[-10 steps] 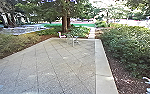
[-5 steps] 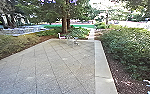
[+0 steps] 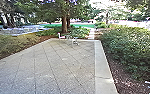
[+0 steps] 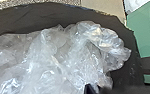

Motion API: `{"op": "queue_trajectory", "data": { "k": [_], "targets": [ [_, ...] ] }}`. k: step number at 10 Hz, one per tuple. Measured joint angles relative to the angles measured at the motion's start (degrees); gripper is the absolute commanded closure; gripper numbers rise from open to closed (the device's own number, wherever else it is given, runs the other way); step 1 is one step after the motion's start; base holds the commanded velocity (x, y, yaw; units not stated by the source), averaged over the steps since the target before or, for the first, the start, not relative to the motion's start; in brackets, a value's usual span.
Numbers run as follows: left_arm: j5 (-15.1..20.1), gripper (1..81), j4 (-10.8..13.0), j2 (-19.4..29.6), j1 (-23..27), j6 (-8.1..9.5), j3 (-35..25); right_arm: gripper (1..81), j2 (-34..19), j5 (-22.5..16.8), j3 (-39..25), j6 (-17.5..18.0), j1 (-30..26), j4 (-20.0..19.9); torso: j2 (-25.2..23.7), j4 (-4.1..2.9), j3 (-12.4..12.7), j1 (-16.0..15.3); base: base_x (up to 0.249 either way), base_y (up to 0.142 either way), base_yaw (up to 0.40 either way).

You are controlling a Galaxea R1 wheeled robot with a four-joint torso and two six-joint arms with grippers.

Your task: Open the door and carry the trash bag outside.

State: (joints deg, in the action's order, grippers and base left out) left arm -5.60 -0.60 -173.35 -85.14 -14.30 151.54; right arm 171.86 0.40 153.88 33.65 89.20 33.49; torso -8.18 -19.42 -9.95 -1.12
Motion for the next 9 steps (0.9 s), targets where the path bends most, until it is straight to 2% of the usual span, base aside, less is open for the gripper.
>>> {"op": "queue_trajectory", "data": {
  "k": [3,4,5,6,8,9],
  "targets": [
    [0.45,81.1,-0.02,0.89,-0.33,0.09,-0.72,1.0,0.16,-0.07,-0.02,0.0,0.33,0.0,-0.02,0.0,0.0,0.05,0.0,0.0,0.0],
    [0.45,81.1,-0.04,2.04,0.2,0.41,-1.93,1.0,0.13,-0.05,-0.02,0.0,0.24,0.0,-0.02,-0.17,0.0,0.05,0.0,0.0,0.0],
    [0.45,81.1,-0.06,3.64,0.9,0.66,-4.05,1.0,0.13,-0.1,-0.02,0.0,0.33,0.0,-0.02,-0.83,0.09,0.05,0.0,0.0,0.0],
    [0.5,81.1,-0.09,5.32,1.82,0.66,-6.51,1.0,0.13,-0.13,-0.02,0.0,0.33,0.0,-0.02,-2.07,0.28,0.05,0.0,0.0,0.0],
    [1.57,81.1,-0.74,9.18,3.69,0.88,-11.91,1.0,0.07,-0.24,0.0,-0.05,0.33,0.0,-0.02,-5.53,0.68,0.05,0.0,0.0,0.0],
    [3.15,81.1,-1.88,11.69,5.42,0.94,-14.71,1.0,-0.02,-0.29,0.01,-0.05,0.29,0.0,-0.02,-6.97,0.74,0.05,0.0,0.0,0.0]
  ]
}}
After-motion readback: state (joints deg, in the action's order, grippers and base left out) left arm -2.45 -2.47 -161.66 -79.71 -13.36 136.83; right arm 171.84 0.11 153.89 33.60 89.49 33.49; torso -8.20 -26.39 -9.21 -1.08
